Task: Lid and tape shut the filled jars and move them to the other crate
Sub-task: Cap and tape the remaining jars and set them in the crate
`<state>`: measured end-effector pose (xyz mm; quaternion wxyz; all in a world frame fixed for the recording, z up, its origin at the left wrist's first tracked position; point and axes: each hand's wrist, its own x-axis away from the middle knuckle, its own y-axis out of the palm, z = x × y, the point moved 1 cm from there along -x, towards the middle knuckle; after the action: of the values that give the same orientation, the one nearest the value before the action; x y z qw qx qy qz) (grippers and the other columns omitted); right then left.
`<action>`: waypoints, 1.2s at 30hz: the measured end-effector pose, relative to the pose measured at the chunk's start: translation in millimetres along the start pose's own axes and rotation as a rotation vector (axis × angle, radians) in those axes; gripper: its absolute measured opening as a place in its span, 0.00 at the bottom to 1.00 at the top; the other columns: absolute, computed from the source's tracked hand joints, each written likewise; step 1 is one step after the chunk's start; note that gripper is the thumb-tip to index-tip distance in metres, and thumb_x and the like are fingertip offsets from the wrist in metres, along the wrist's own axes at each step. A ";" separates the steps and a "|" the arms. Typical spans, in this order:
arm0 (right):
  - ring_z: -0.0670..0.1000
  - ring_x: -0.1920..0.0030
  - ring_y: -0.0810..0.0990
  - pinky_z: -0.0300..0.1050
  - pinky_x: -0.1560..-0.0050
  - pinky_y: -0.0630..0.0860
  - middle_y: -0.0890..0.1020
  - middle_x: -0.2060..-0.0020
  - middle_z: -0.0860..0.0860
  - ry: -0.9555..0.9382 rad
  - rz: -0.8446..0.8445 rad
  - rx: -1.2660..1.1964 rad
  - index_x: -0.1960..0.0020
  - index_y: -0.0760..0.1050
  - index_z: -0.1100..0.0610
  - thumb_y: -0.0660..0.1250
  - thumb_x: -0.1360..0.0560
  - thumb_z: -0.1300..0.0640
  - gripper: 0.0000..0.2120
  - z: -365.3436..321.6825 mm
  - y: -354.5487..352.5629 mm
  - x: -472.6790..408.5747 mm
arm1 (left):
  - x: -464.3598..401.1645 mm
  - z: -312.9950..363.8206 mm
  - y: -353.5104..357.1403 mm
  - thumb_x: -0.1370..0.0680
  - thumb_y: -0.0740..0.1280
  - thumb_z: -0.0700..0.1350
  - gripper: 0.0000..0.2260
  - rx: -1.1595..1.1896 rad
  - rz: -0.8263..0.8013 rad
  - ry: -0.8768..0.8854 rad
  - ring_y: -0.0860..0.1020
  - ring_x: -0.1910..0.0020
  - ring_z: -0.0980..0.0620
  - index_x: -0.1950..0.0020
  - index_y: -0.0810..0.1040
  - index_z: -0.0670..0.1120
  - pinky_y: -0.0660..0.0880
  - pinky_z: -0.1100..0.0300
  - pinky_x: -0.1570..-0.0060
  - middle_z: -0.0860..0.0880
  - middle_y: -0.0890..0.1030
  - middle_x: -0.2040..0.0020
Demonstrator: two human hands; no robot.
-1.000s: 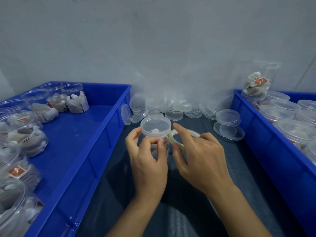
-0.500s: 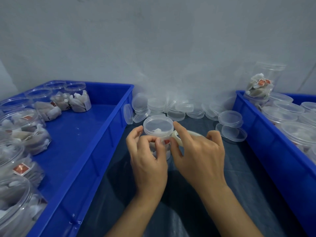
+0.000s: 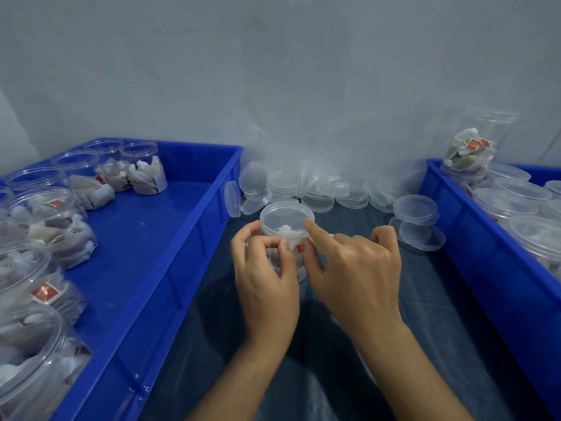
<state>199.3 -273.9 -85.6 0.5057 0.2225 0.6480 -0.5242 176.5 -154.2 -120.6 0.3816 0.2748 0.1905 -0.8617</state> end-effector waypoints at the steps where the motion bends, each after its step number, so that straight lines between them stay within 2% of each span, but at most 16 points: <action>1: 0.54 0.76 0.72 0.52 0.55 0.68 0.78 0.75 0.48 0.000 0.001 0.005 0.44 0.87 0.50 0.69 0.19 0.51 0.10 0.3 0.0 0.1 | 0.0 -0.1 -0.1 0.18 0.70 0.38 0.03 0.002 -0.003 -0.005 0.72 0.39 0.73 0.51 0.79 0.43 0.68 0.78 0.46 0.47 0.76 0.33; 7: 0.54 0.76 0.72 0.52 0.54 0.67 0.77 0.75 0.48 -0.012 -0.014 0.020 0.45 0.87 0.51 0.69 0.18 0.50 0.10 0.0 1.5 -1.0 | 0.0 -0.6 -1.2 0.18 0.70 0.40 0.03 0.027 -0.007 -0.017 0.74 0.39 0.69 0.51 0.79 0.44 0.70 0.76 0.47 0.49 0.76 0.34; 11: 0.54 0.76 0.72 0.52 0.55 0.67 0.76 0.76 0.48 -0.016 -0.003 0.022 0.46 0.87 0.52 0.69 0.18 0.50 0.10 0.2 3.1 -0.8 | -0.8 -1.8 -1.9 0.19 0.71 0.41 0.03 0.061 -0.005 -0.038 0.79 0.40 0.58 0.52 0.80 0.43 0.79 0.63 0.46 0.51 0.76 0.34; 14: 0.54 0.76 0.72 0.52 0.55 0.67 0.77 0.75 0.48 -0.027 0.006 0.021 0.46 0.87 0.52 0.69 0.18 0.50 0.10 0.0 4.4 -0.5 | -2.3 -4.4 -2.6 0.20 0.73 0.41 0.03 0.079 -0.012 -0.056 0.80 0.40 0.54 0.52 0.80 0.43 0.81 0.56 0.44 0.51 0.77 0.35; 17: 0.53 0.76 0.72 0.52 0.55 0.68 0.77 0.75 0.48 -0.033 0.019 0.029 0.46 0.87 0.53 0.69 0.18 0.51 0.10 0.2 5.6 0.1 | -5.0 -7.8 -2.1 0.21 0.73 0.41 0.03 0.128 -0.018 -0.073 0.80 0.40 0.56 0.52 0.80 0.44 0.79 0.62 0.45 0.52 0.77 0.36; 19: 0.53 0.76 0.72 0.52 0.55 0.67 0.78 0.75 0.48 -0.035 0.023 0.026 0.46 0.87 0.53 0.69 0.18 0.51 0.09 0.3 5.9 0.5 | -7.2 -9.7 -2.1 0.22 0.74 0.41 0.07 0.216 -0.004 -0.113 0.80 0.39 0.57 0.48 0.76 0.46 0.78 0.67 0.46 0.53 0.78 0.37; 22: 0.53 0.75 0.73 0.52 0.56 0.67 0.78 0.75 0.48 -0.029 0.028 0.024 0.47 0.87 0.53 0.69 0.19 0.52 0.09 0.4 6.3 0.8 | -11.9 -15.1 -2.4 0.21 0.75 0.42 0.14 0.351 -0.035 -0.168 0.79 0.37 0.59 0.43 0.73 0.52 0.78 0.67 0.46 0.55 0.79 0.36; 25: 0.54 0.75 0.73 0.52 0.56 0.67 0.78 0.75 0.47 -0.022 0.032 0.018 0.47 0.87 0.52 0.69 0.19 0.52 0.08 -0.4 7.2 0.6 | -16.4 -24.7 -3.6 0.22 0.71 0.52 0.19 0.408 -0.171 -0.190 0.76 0.33 0.59 0.34 0.71 0.52 0.75 0.64 0.39 0.57 0.77 0.34; 28: 0.54 0.75 0.73 0.52 0.55 0.67 0.78 0.75 0.48 -0.017 0.033 0.015 0.47 0.87 0.52 0.69 0.19 0.52 0.09 0.2 8.1 1.0 | -19.3 -29.5 -1.6 0.24 0.70 0.62 0.32 0.413 -0.360 -0.188 0.76 0.31 0.61 0.25 0.68 0.50 0.73 0.70 0.39 0.57 0.78 0.30; 31: 0.54 0.75 0.72 0.52 0.55 0.66 0.78 0.75 0.48 -0.012 0.029 0.018 0.47 0.87 0.52 0.68 0.19 0.52 0.09 0.9 8.3 1.7 | -21.6 -32.5 1.8 0.24 0.72 0.64 0.37 0.393 -0.434 -0.172 0.79 0.32 0.57 0.21 0.66 0.50 0.77 0.64 0.38 0.55 0.79 0.30; 36: 0.54 0.76 0.72 0.52 0.55 0.67 0.77 0.75 0.48 -0.004 0.018 0.004 0.47 0.87 0.52 0.68 0.18 0.50 0.09 0.1 9.8 1.2 | -24.9 -39.2 1.5 0.23 0.70 0.65 0.34 0.351 -0.416 -0.176 0.79 0.32 0.59 0.21 0.67 0.52 0.79 0.54 0.35 0.58 0.79 0.30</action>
<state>206.9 -270.9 -91.1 0.5113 0.2284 0.6441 -0.5211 204.4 -120.3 -135.8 0.1581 0.2160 0.0568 -0.9618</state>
